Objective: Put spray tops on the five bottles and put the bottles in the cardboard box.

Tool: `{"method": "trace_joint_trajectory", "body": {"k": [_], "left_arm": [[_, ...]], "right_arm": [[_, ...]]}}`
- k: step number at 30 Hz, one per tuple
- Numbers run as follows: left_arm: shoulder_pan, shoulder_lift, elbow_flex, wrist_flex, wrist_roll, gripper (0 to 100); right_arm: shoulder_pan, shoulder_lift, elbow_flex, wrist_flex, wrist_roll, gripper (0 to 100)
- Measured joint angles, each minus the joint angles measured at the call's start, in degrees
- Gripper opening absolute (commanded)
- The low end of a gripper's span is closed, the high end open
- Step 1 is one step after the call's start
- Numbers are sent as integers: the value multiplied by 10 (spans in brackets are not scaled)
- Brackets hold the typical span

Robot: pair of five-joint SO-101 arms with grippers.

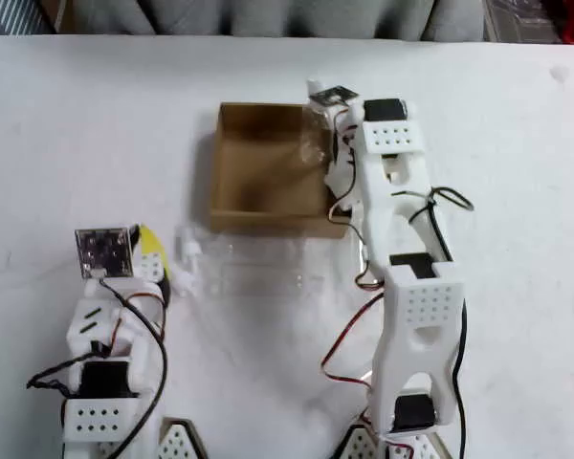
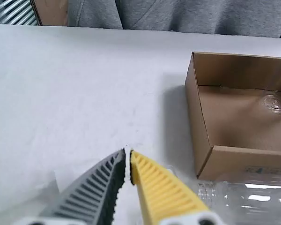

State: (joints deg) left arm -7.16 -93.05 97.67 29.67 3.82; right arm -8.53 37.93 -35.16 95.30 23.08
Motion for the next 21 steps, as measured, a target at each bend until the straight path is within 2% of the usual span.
{"method": "trace_joint_trajectory", "body": {"k": [13,21], "left_arm": [[0,0,0,0,0,24],[0,0,0,0,0,24]], "right_arm": [[18,-123,4,15,-4,261],[33,-258,189,16,-36,264]]}}
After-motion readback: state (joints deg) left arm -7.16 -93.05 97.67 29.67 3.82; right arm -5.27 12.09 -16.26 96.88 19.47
